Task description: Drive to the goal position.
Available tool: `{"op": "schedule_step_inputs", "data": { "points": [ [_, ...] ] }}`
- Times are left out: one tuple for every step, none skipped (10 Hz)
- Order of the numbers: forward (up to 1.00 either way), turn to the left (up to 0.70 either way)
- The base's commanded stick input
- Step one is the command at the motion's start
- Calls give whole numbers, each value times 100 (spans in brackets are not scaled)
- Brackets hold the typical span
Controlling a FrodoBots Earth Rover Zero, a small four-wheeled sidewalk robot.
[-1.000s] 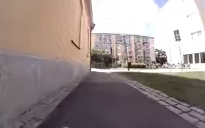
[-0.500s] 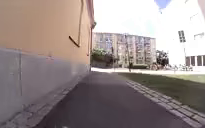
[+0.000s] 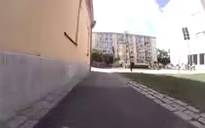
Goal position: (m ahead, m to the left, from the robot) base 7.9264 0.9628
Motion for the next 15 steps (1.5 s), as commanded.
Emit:
{"op": "schedule_step_inputs", "data": {
  "points": [
    [85,0],
    [85,0],
    [85,0],
    [85,0],
    [85,0],
    [85,0],
    [85,0],
    [85,0],
    [85,0],
    [85,0],
    [85,0],
    [85,0],
    [85,0],
    [85,0],
    [85,0]
  ]
}}
